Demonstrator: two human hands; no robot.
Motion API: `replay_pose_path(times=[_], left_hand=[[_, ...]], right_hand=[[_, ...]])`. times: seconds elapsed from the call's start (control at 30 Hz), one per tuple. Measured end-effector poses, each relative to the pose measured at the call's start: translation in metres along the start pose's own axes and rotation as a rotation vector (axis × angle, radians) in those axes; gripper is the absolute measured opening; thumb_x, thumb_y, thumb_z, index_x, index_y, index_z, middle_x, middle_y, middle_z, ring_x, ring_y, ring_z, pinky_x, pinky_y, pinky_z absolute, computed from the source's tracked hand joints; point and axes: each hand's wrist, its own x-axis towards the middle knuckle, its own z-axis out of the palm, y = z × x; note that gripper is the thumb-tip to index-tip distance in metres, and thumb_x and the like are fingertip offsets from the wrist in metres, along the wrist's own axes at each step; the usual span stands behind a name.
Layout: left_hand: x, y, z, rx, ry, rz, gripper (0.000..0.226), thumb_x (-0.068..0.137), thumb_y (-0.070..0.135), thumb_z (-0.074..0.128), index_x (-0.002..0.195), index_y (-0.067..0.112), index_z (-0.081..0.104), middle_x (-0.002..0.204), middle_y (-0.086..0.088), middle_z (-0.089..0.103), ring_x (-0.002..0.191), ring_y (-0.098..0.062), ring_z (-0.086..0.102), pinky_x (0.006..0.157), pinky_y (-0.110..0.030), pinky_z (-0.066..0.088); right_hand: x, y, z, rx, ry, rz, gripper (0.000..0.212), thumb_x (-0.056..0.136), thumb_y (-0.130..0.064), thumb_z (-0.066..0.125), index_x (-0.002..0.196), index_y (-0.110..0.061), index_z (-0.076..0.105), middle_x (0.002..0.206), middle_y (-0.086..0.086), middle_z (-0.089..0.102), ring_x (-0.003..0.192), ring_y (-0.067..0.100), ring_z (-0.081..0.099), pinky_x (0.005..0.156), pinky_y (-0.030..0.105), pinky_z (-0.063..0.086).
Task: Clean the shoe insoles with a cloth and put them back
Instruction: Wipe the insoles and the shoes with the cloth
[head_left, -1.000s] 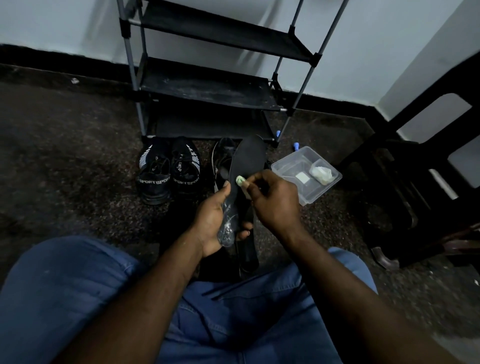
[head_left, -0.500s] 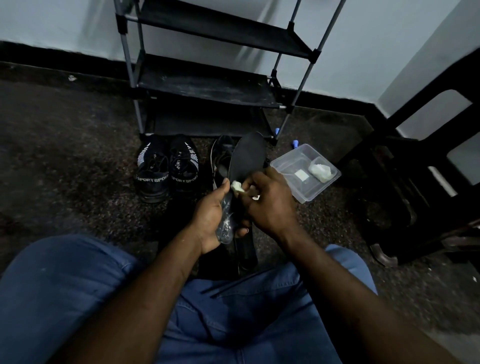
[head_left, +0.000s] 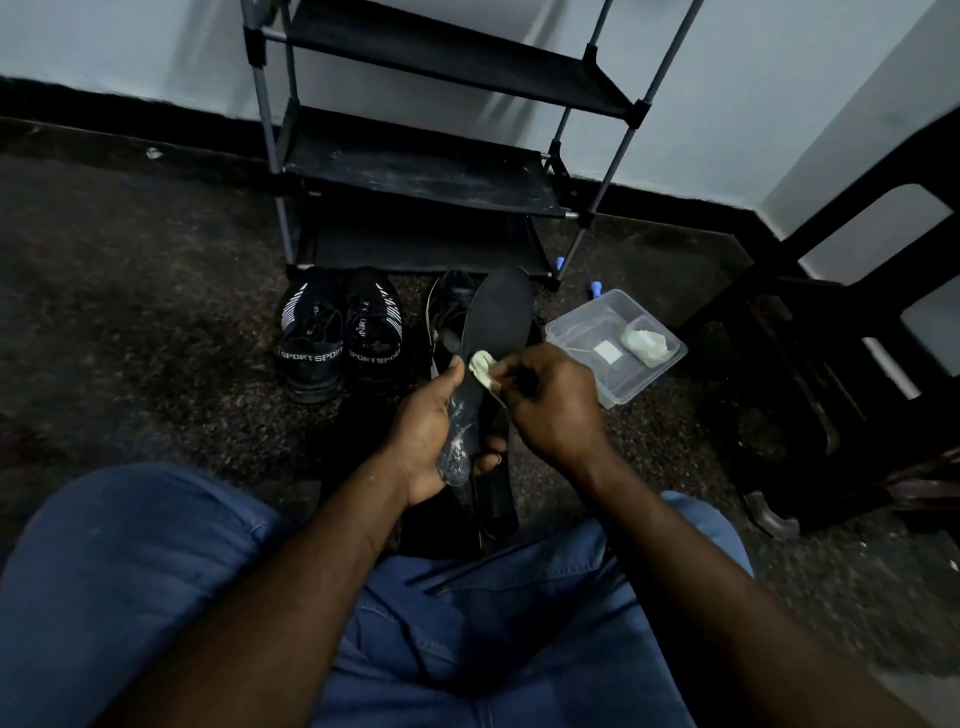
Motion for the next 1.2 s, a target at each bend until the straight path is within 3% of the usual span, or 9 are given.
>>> replay_pose_path(times=[0.13, 0.27, 0.47, 0.57, 0.67, 0.8, 0.93, 1.1, 1.2], left_hand=[[0.0, -0.002, 0.0, 0.018, -0.01, -0.016, 0.056, 0.102, 0.062, 0.039, 0.108, 0.015, 0.07, 0.082, -0.013, 0.066, 0.054, -0.024, 0.062, 0.048, -0.028, 0.051], [0.001, -0.002, 0.0, 0.032, -0.005, -0.021, 0.058, 0.101, 0.063, 0.039, 0.103, 0.014, 0.069, 0.08, -0.012, 0.067, 0.053, -0.023, 0.062, 0.047, -0.027, 0.051], [0.001, -0.003, 0.001, 0.04, 0.021, -0.03, 0.059, 0.101, 0.063, 0.041, 0.106, 0.013, 0.072, 0.083, -0.012, 0.068, 0.054, -0.025, 0.062, 0.047, -0.027, 0.051], [0.003, -0.004, -0.002, 0.045, 0.014, -0.03, 0.059, 0.101, 0.063, 0.041, 0.111, 0.013, 0.071, 0.085, -0.011, 0.068, 0.056, -0.025, 0.062, 0.048, -0.028, 0.051], [0.003, -0.003, -0.001, 0.053, 0.016, -0.023, 0.058, 0.101, 0.062, 0.042, 0.108, 0.013, 0.072, 0.083, -0.011, 0.069, 0.055, -0.024, 0.061, 0.046, -0.027, 0.05], [0.002, -0.002, 0.0, 0.068, 0.014, -0.021, 0.053, 0.101, 0.059, 0.043, 0.1, 0.014, 0.072, 0.074, -0.009, 0.069, 0.052, -0.024, 0.059, 0.043, -0.025, 0.046], [0.006, -0.007, -0.003, 0.065, 0.0, -0.014, 0.053, 0.101, 0.059, 0.043, 0.103, 0.015, 0.072, 0.079, -0.01, 0.067, 0.055, -0.025, 0.057, 0.045, -0.025, 0.046], [0.011, -0.009, -0.002, -0.058, 0.03, 0.042, 0.05, 0.101, 0.053, 0.048, 0.081, 0.02, 0.078, 0.084, -0.005, 0.071, 0.07, -0.02, 0.066, 0.065, -0.029, 0.05], [0.012, -0.011, -0.001, -0.097, 0.018, 0.05, 0.045, 0.098, 0.057, 0.053, 0.091, 0.021, 0.079, 0.097, -0.007, 0.068, 0.084, -0.022, 0.063, 0.076, -0.033, 0.047]], right_hand=[[0.003, 0.001, -0.004, -0.044, -0.021, -0.002, 0.031, 0.08, -0.02, 0.084, 0.109, -0.024, 0.072, 0.103, -0.006, 0.067, 0.088, 0.011, 0.066, 0.081, 0.037, 0.058], [-0.001, -0.003, -0.005, -0.139, -0.026, -0.088, 0.014, 0.086, -0.028, 0.078, 0.098, -0.025, 0.073, 0.093, -0.008, 0.07, 0.081, 0.012, 0.065, 0.073, 0.038, 0.057], [0.007, -0.008, -0.006, -0.221, 0.202, -0.062, 0.012, 0.085, -0.017, 0.071, 0.098, -0.019, 0.07, 0.093, -0.001, 0.068, 0.08, 0.019, 0.063, 0.068, 0.038, 0.055], [0.009, -0.006, -0.001, -0.315, 0.126, -0.095, 0.01, 0.087, -0.02, 0.069, 0.096, -0.019, 0.072, 0.091, 0.001, 0.068, 0.079, 0.022, 0.063, 0.065, 0.034, 0.053], [0.01, -0.002, -0.002, -0.267, 0.05, -0.066, 0.014, 0.088, -0.026, 0.068, 0.1, -0.025, 0.077, 0.094, -0.001, 0.074, 0.081, 0.019, 0.068, 0.071, 0.034, 0.056], [0.012, 0.001, -0.005, -0.189, 0.09, 0.03, 0.013, 0.09, -0.021, 0.069, 0.101, -0.027, 0.073, 0.093, -0.005, 0.074, 0.079, 0.011, 0.066, 0.072, 0.03, 0.057], [0.007, -0.003, -0.004, -0.082, 0.081, 0.128, 0.012, 0.089, -0.019, 0.07, 0.096, -0.028, 0.075, 0.09, -0.007, 0.075, 0.08, 0.011, 0.068, 0.077, 0.033, 0.058], [-0.024, -0.024, 0.016, -0.078, -0.077, -0.03, 0.012, 0.088, -0.027, 0.064, 0.094, -0.025, 0.074, 0.087, 0.0, 0.076, 0.076, 0.02, 0.072, 0.07, 0.034, 0.058], [-0.02, -0.019, 0.013, -0.139, 0.011, -0.073, 0.011, 0.085, -0.028, 0.069, 0.093, -0.026, 0.075, 0.09, 0.0, 0.075, 0.083, 0.022, 0.069, 0.072, 0.032, 0.055]])
